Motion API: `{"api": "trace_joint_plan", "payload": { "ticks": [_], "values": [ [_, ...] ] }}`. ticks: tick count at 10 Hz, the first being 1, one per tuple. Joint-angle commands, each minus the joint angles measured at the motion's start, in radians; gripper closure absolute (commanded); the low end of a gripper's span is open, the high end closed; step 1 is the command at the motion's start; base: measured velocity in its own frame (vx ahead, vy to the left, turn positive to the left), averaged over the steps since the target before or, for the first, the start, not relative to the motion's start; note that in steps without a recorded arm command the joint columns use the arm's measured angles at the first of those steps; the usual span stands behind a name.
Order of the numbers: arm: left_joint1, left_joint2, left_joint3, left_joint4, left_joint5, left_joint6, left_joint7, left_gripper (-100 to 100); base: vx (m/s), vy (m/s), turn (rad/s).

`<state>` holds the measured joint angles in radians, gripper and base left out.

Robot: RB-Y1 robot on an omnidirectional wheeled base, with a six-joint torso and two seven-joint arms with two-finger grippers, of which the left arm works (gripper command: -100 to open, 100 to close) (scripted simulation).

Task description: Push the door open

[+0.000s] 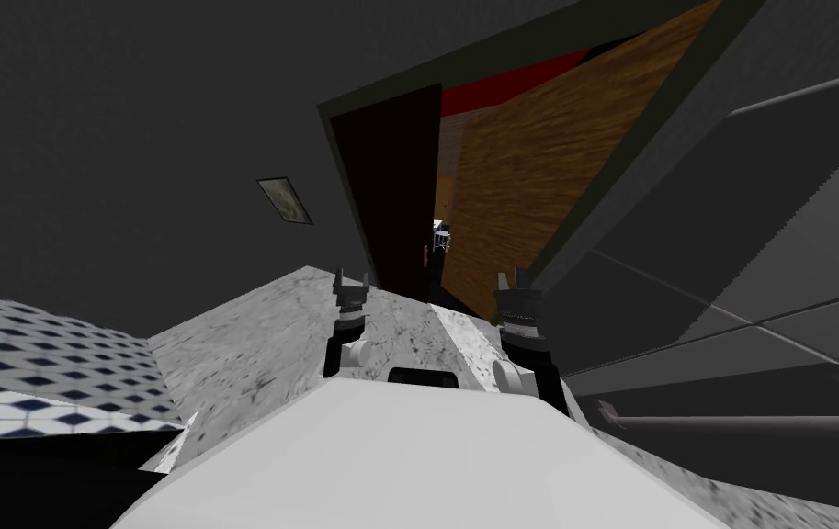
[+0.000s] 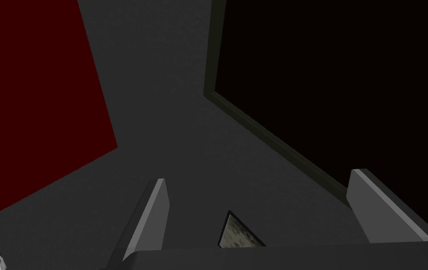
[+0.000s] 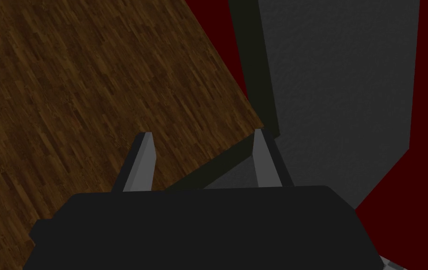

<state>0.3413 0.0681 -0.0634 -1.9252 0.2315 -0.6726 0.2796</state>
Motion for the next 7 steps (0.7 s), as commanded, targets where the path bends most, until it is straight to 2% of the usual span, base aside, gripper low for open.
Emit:
{"api": "trace_joint_plan", "payload": {
  "ticks": [1,7],
  "values": [
    [-0.016,0.005,0.000,0.045,0.016,-0.009,0.034,-100,0.085,0.021,-0.152],
    [-0.078,0.016,-0.004,0.214,0.077,-0.035,0.155,-100,0.094,0.024,-0.147]
  ]
}}
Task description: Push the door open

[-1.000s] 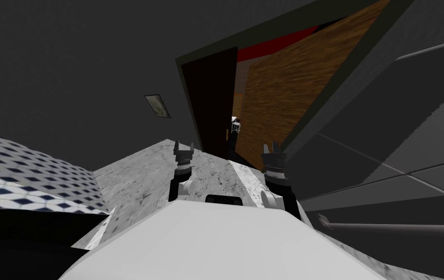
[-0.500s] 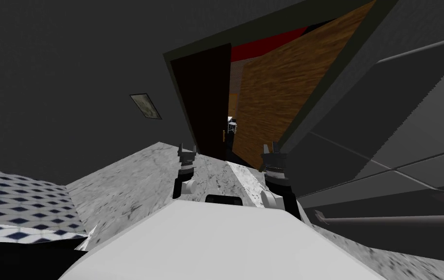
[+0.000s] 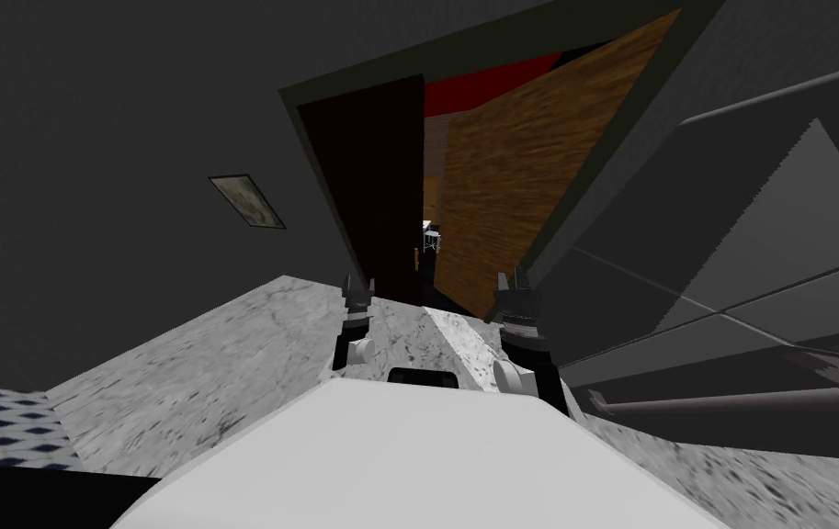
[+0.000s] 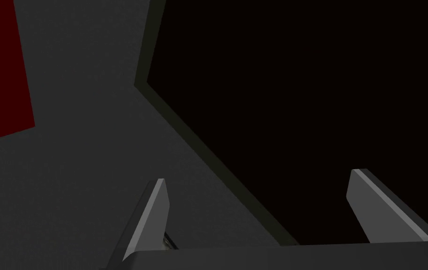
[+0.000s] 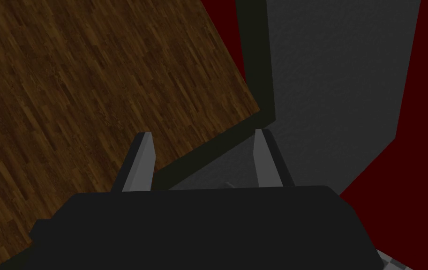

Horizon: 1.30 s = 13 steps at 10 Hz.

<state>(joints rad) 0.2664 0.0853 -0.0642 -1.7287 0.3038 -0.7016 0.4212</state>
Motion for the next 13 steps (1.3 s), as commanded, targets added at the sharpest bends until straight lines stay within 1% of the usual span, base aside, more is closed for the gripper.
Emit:
{"api": "trace_joint_plan", "payload": {
  "ticks": [1,7,11,13],
  "values": [
    [-0.014,0.000,-0.004,0.047,0.016,-0.010,0.035,-100,0.083,0.023,-0.187],
    [-0.080,0.005,-0.010,0.221,0.080,-0.038,0.163,-100,0.092,0.041,-0.166],
    [-0.124,0.005,-0.013,0.347,0.124,-0.057,0.250,-100,0.091,0.039,-0.160],
    [-0.145,0.005,-0.015,0.400,0.145,-0.066,0.292,-100,0.089,0.050,-0.172]
  ]
}}
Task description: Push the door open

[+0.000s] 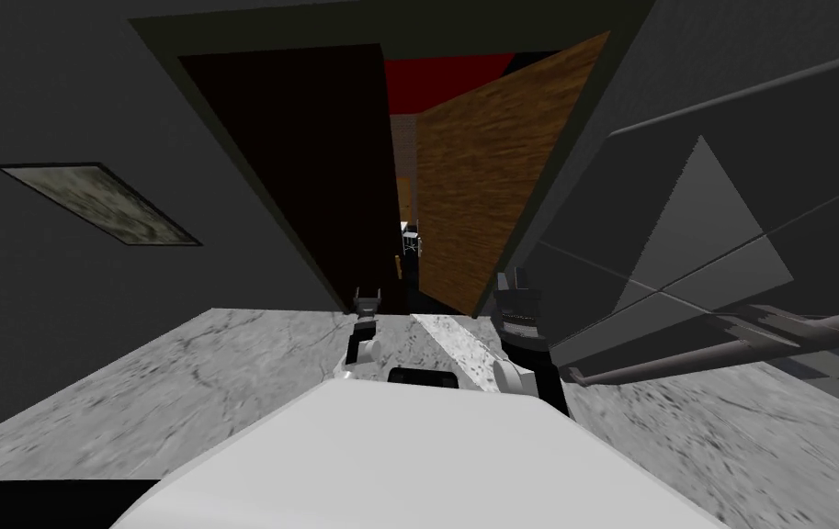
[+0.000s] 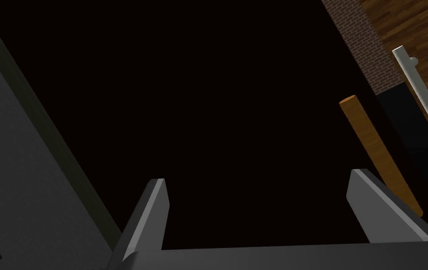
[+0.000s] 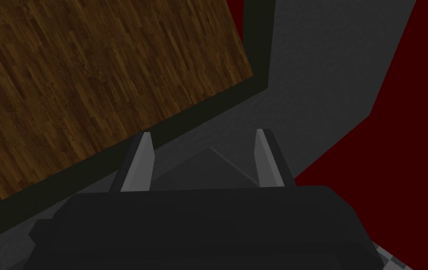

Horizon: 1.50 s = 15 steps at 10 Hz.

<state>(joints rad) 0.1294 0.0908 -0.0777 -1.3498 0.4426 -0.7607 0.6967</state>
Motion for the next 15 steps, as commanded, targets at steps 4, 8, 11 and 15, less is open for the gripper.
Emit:
{"api": "trace_joint_plan", "payload": {
  "ticks": [4,8,11,15],
  "values": [
    [-0.051,-0.004,-0.004,0.144,0.048,-0.025,0.100,-100,0.083,0.056,-0.151],
    [-0.091,-0.009,-0.007,0.254,0.088,-0.042,0.179,-100,0.077,0.052,-0.161],
    [-0.119,-0.014,-0.010,0.329,0.115,-0.054,0.233,-100,0.075,0.057,-0.136],
    [-0.160,-0.024,-0.013,0.443,0.156,-0.071,0.314,-100,0.083,0.070,-0.153]
  ]
}}
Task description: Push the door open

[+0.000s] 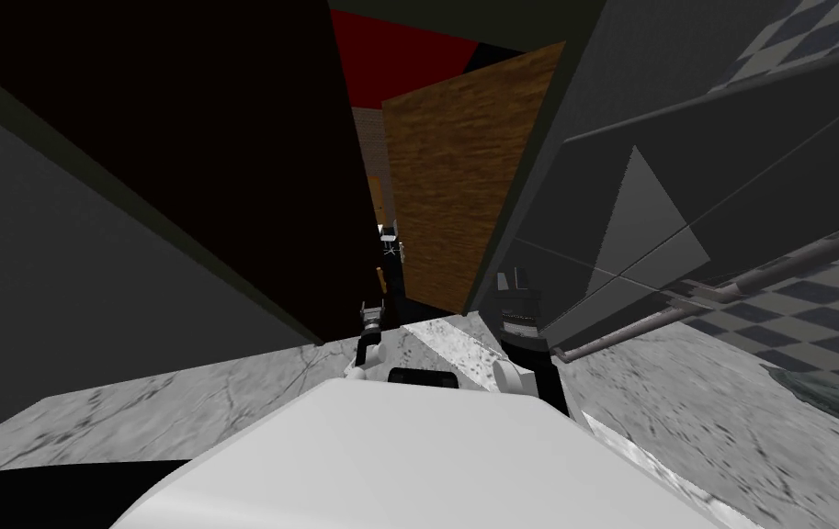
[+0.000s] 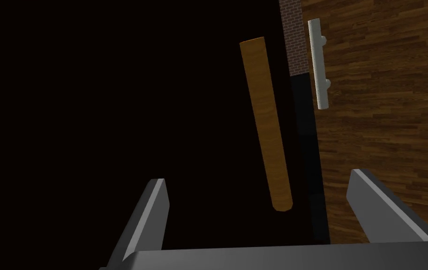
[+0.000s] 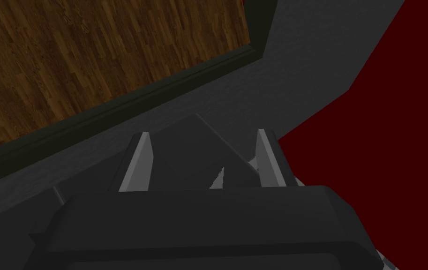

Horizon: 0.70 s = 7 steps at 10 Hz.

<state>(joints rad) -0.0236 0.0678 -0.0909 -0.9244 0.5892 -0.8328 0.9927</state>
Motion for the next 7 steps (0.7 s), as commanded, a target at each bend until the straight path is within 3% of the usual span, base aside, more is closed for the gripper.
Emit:
{"api": "trace_joint_plan", "payload": {
  "ticks": [1,7],
  "values": [
    [-0.015,-0.003,0.000,0.039,0.017,-0.003,0.033,-100,0.086,0.082,-0.164],
    [-0.057,-0.018,-0.003,0.152,0.058,-0.020,0.114,-100,0.051,0.056,-0.099]
  ]
}}
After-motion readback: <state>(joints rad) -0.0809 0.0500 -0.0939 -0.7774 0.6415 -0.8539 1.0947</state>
